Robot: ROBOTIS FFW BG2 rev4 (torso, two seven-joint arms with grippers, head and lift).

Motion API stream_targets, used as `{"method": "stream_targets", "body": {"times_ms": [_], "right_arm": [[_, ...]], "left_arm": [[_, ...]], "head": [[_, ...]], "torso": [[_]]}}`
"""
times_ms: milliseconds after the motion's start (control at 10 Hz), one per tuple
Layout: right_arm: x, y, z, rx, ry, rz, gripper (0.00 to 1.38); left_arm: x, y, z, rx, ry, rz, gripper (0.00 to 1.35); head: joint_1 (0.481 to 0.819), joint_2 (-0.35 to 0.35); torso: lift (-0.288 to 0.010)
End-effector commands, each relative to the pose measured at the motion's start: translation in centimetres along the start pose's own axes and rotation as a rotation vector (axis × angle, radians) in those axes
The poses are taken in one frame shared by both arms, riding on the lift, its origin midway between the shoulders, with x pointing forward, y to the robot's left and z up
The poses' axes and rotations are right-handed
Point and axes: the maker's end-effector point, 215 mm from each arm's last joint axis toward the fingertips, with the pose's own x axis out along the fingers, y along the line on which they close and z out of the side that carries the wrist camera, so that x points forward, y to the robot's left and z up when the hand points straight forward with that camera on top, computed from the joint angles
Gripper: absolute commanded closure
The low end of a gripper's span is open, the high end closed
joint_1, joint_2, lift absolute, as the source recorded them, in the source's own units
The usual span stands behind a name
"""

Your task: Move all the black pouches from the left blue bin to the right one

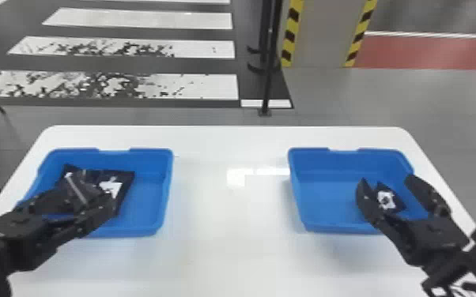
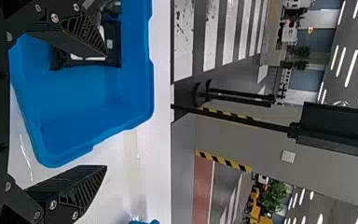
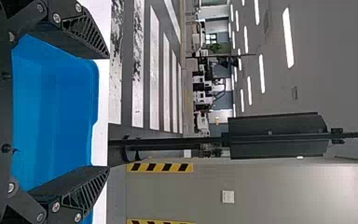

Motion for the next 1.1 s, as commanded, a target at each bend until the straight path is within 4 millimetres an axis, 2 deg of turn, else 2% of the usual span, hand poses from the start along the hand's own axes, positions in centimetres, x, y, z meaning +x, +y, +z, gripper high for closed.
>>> {"method": "stream_targets", "body": {"times_ms": [0, 200, 300, 400, 600, 700, 800, 1000], "right_arm": [[-2.4, 2.7, 0.8, 0.017, -0.008, 0.029, 0.17], [-4.4, 6.5, 0.6, 0.094, 0.012, 0.085, 0.17], [-4.9, 7.8, 0.6, 0.12, 0.018, 0.106, 0.17], [-5.0, 8.5, 0.4, 0.138, 0.025, 0.118, 0.17], [-5.0, 8.9, -0.1, 0.152, 0.037, 0.131, 0.18], [-5.1, 9.1, -0.3, 0.159, 0.043, 0.134, 0.18], [-5.0, 9.4, -0.6, 0.172, 0.05, 0.14, 0.18], [-5.1, 9.6, -0.9, 0.186, 0.058, 0.148, 0.19]], "left_arm": [[-0.6, 2.7, 0.6, 0.017, -0.003, 0.073, 0.2], [-1.1, 7.3, 0.1, 0.026, 0.03, 0.186, 0.2], [-0.6, 9.4, -0.7, 0.005, 0.052, 0.222, 0.2], [0.0, 10.9, -0.8, 0.0, 0.059, 0.249, 0.2], [2.2, 13.6, -1.1, -0.017, 0.08, 0.293, 0.2], [3.9, 14.2, -1.8, -0.042, 0.096, 0.291, 0.2], [5.8, 13.7, -2.8, -0.067, 0.122, 0.264, 0.2], [8.2, 13.2, -3.8, -0.088, 0.154, 0.242, 0.2]], "head": [[0.695, -0.009], [0.695, 0.062], [0.695, 0.12], [0.695, 0.181], [0.695, 0.243], [0.695, 0.251], [0.695, 0.26], [0.695, 0.244]], "torso": [[-0.14], [-0.14], [-0.14], [-0.14], [-0.14], [-0.14], [-0.14], [-0.14]]}}
